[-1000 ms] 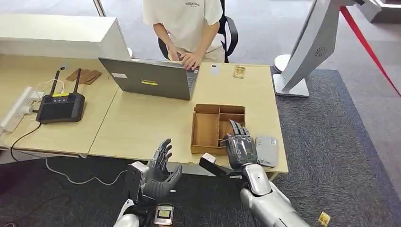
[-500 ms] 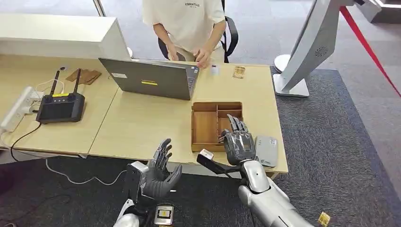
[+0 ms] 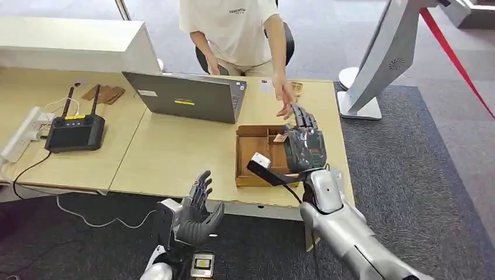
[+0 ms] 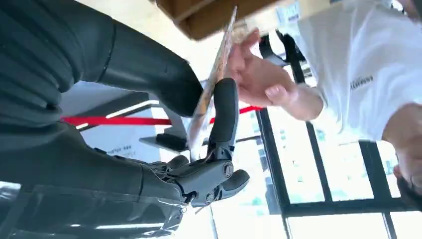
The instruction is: Pass the card to the sensor for recognition and then transmit it.
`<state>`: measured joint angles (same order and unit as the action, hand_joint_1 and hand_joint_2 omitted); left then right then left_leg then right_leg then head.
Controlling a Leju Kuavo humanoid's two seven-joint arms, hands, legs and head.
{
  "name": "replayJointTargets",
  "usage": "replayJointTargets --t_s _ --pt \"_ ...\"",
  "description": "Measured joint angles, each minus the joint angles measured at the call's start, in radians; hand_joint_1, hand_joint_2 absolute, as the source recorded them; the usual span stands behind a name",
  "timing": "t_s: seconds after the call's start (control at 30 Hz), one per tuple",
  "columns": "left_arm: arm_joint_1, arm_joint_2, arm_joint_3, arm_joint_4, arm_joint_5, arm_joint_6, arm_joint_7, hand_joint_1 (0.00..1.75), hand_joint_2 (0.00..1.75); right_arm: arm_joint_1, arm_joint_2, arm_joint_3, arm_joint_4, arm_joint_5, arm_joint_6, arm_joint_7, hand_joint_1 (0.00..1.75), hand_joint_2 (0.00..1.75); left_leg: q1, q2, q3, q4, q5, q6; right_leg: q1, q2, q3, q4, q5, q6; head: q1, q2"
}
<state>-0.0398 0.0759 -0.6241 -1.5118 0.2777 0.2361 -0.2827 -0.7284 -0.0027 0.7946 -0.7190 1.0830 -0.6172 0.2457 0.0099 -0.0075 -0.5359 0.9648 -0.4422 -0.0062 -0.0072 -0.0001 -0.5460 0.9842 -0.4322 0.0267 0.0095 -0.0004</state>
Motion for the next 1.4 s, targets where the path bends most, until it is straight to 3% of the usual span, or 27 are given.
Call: replayJointTargets --t_s 0.3,0.7,1.17,1.2,1.23,1.4 --pt "-0.037 0.000 -0.035 0.022 0.051 0.000 -0.009 0.00 1.75 -0.085 -0.029 -0.015 -0.044 0.052 0.052 -0.004 1.75 1.75 0.000 0.000 0.000 0.000 0.000 0.000 0.000 0.000 0.000 0.000 0.000 0.000 0.000 0.000" --pt "-0.079 -0.001 -0.085 0.048 0.082 0.000 -0.020 0.00 1.75 -0.212 -0.010 0.000 0.077 0.001 0.158 -0.024 1.75 1.75 0.000 0.000 0.000 0.000 0.000 0.000 0.000 0.000 0.000 0.000 0.000 0.000 0.000 0.000" --pt "-0.082 -0.001 -0.090 0.050 0.082 0.000 -0.021 0.00 1.75 -0.247 0.016 0.018 0.173 0.001 0.166 -0.016 1.75 1.75 0.000 0.000 -0.001 0.000 0.000 0.000 0.000 0.000 -0.001 0.000 0.000 0.000 0.000 0.000" --pt "-0.083 -0.001 -0.091 0.050 0.082 0.000 -0.021 0.00 1.75 -0.248 0.018 0.020 0.177 -0.001 0.166 -0.015 0.49 1.75 0.000 0.000 -0.001 0.000 0.000 0.000 0.000 0.000 -0.001 0.000 0.000 0.000 0.000 0.000" --pt "-0.083 -0.001 -0.091 0.050 0.081 0.000 -0.023 0.00 1.75 -0.249 0.019 0.021 0.181 -0.006 0.166 -0.015 0.00 1.75 0.000 0.000 -0.001 0.000 0.000 0.000 0.000 0.000 -0.001 0.000 0.000 0.000 0.000 0.000" --pt "-0.082 -0.001 -0.091 0.055 0.074 0.000 -0.028 0.00 1.75 -0.258 0.035 0.028 0.207 -0.029 0.154 -0.016 0.00 1.75 0.000 0.000 -0.001 0.000 0.000 0.000 0.000 0.000 0.000 0.000 0.000 0.000 0.000 0.000"
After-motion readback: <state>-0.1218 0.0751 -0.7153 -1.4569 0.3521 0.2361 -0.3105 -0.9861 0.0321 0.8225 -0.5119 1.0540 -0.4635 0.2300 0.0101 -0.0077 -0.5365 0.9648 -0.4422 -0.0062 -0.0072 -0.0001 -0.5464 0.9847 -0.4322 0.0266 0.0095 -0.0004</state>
